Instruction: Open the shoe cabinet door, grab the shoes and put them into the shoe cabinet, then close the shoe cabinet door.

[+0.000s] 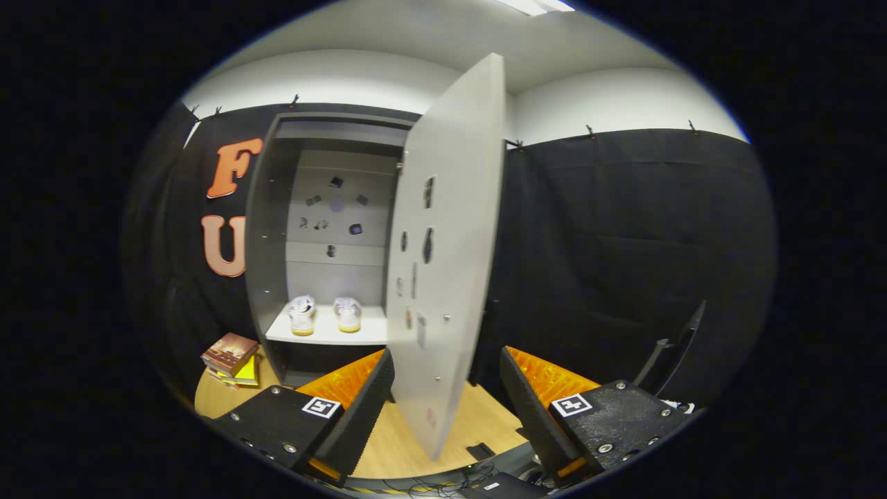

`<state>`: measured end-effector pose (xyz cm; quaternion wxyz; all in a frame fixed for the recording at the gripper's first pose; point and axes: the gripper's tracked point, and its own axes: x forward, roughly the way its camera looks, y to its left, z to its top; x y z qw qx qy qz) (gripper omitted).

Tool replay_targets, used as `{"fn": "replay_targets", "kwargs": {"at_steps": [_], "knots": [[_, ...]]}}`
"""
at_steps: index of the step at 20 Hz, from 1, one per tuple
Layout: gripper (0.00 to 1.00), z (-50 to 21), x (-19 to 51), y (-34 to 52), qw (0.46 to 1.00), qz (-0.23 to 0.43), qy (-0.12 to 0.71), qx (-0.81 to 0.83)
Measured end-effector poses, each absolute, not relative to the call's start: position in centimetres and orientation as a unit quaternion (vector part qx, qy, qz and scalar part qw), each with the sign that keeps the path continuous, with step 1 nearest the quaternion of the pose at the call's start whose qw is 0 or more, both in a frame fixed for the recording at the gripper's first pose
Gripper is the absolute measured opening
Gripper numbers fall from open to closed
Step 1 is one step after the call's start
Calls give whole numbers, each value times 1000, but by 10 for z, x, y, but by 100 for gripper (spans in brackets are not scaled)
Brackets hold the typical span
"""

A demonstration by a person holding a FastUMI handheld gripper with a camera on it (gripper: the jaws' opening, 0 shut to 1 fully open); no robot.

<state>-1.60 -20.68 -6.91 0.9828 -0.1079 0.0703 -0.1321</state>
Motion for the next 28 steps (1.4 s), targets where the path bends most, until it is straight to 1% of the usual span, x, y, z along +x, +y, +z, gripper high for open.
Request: {"fn": "replay_targets", "kwargs": {"at_steps": [3, 5, 7, 9, 10, 11, 13, 19, 22, 25, 28], "knots": [[95, -77, -1, -252, 977, -171, 66, -105], [95, -88, 11, -265, 976, -172, 70, -109], [96, -94, 20, -267, 979, -157, 76, -103], [95, -104, 27, -256, 983, -127, 83, -99], [95, -108, 29, -255, 983, -125, 84, -102], [93, -106, 30, -255, 984, -126, 78, -103], [91, -109, 31, -251, 986, -117, 83, -86], [90, -117, 27, -221, 991, -85, 92, -54], [90, -121, 22, -183, 993, -55, 95, -51], [90, -121, 19, -148, 993, -39, 90, -61], [90, -126, 25, -98, 994, -5, 89, -63]]}}
